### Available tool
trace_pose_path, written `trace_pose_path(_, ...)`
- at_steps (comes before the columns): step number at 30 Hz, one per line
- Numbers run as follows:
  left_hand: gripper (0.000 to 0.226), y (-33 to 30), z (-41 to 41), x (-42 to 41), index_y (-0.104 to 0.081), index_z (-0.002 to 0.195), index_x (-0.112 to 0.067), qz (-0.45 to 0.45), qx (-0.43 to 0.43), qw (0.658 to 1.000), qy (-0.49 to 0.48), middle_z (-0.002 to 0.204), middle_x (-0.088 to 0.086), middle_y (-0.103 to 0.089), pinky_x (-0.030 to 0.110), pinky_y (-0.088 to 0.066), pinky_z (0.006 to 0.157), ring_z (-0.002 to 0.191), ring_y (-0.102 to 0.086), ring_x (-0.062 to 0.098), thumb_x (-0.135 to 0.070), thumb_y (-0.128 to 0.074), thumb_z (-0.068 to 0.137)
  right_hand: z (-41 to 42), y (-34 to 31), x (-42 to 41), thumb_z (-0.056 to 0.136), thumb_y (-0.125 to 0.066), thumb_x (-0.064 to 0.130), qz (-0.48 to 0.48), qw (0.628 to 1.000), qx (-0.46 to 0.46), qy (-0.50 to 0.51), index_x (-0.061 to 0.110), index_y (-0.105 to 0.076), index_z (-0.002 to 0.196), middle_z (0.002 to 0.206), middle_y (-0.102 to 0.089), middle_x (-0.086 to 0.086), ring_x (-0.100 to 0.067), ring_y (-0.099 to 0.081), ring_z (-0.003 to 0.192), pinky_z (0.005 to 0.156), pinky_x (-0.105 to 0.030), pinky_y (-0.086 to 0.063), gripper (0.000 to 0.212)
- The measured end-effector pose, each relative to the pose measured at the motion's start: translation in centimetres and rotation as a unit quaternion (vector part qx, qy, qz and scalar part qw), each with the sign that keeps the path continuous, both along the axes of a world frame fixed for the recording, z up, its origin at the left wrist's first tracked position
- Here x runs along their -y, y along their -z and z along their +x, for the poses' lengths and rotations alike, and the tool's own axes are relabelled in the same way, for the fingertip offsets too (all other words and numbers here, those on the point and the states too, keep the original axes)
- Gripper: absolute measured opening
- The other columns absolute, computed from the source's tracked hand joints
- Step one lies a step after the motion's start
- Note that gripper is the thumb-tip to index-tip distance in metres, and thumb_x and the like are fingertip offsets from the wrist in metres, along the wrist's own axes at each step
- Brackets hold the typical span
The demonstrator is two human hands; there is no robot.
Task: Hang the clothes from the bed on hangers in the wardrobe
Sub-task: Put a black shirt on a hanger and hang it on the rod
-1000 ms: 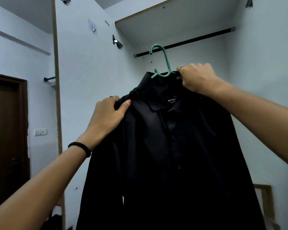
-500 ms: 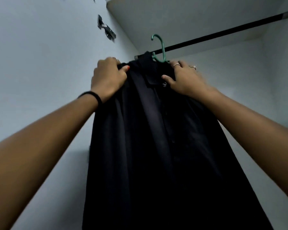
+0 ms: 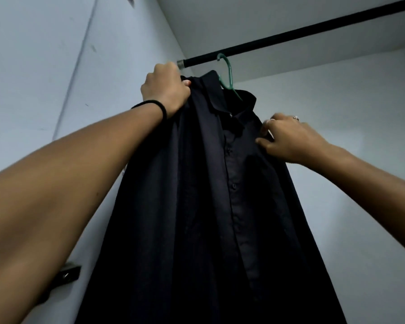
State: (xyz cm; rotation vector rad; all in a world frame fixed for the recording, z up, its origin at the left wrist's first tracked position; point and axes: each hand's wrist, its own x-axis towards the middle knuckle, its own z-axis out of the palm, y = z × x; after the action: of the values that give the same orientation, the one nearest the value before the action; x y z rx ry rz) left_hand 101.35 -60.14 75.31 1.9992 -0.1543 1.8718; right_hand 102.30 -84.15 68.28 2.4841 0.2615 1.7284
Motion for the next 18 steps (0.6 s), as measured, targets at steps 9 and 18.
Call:
trace_pose_path(9, 0.031, -4.7, 8.5, 0.0, -0.057, 0.117, -0.006, -0.008, 0.03, 0.996, -0.085, 0.125, 0.018, -0.054, 0.041, -0.044, 0.087, 0.116, -0.052, 0.04, -0.028, -0.052, 0.096, 9.0, -2.1, 3.1, 0.094, -0.051, 0.037, 0.007, 0.999, 0.039, -0.024, 0.014, -0.066, 0.107, 0.117, -0.054, -0.011, -0.036, -0.05, 0.11, 0.091, -0.044, -0.043, 0.03)
trace_pose_path(18, 0.027, -9.3, 13.5, 0.9, -0.057, 0.114, -0.005, 0.034, 0.021, 0.988, -0.149, 0.12, 0.015, -0.056, 0.037, -0.039, 0.076, 0.112, -0.054, 0.037, -0.024, -0.051, 0.096, 13.2, -6.7, 3.1, 0.095, -0.048, 0.039, -0.018, 0.995, 0.07, -0.063, 0.017, -0.065, 0.103, 0.109, -0.059, -0.005, -0.03, -0.056, 0.101, 0.08, -0.037, -0.042, 0.029)
